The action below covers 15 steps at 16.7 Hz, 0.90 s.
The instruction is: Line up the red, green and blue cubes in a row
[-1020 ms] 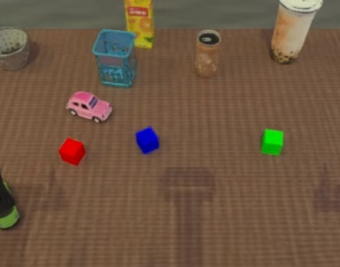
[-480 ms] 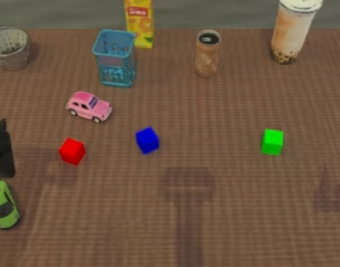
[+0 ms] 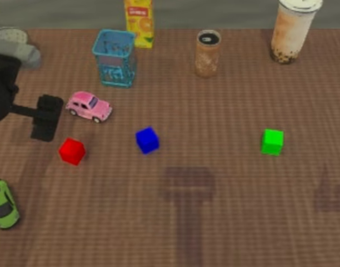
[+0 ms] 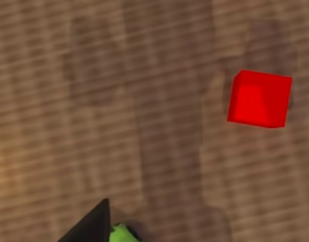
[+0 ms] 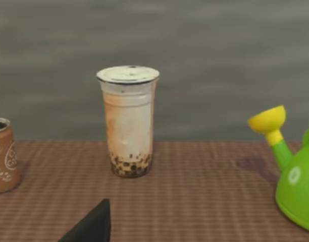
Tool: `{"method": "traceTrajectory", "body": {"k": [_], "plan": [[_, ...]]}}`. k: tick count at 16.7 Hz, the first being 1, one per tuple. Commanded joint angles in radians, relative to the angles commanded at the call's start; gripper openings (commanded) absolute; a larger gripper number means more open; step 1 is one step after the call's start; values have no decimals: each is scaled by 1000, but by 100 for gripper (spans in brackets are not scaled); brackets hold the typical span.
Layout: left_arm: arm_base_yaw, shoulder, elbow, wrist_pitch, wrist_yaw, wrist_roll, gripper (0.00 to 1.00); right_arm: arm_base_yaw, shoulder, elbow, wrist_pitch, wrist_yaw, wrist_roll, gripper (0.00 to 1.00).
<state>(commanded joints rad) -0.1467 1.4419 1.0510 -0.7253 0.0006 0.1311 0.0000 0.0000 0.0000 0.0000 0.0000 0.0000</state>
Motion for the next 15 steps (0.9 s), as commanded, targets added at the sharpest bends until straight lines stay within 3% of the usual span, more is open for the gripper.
{"method": "traceTrajectory", "body": {"k": [8,15], "plan": [[-61,561,437,-283,2,53,100,0,0,0,0,0,0,100],[-71,646,514,-323,1,62,100,0,0,0,0,0,0,100]]}}
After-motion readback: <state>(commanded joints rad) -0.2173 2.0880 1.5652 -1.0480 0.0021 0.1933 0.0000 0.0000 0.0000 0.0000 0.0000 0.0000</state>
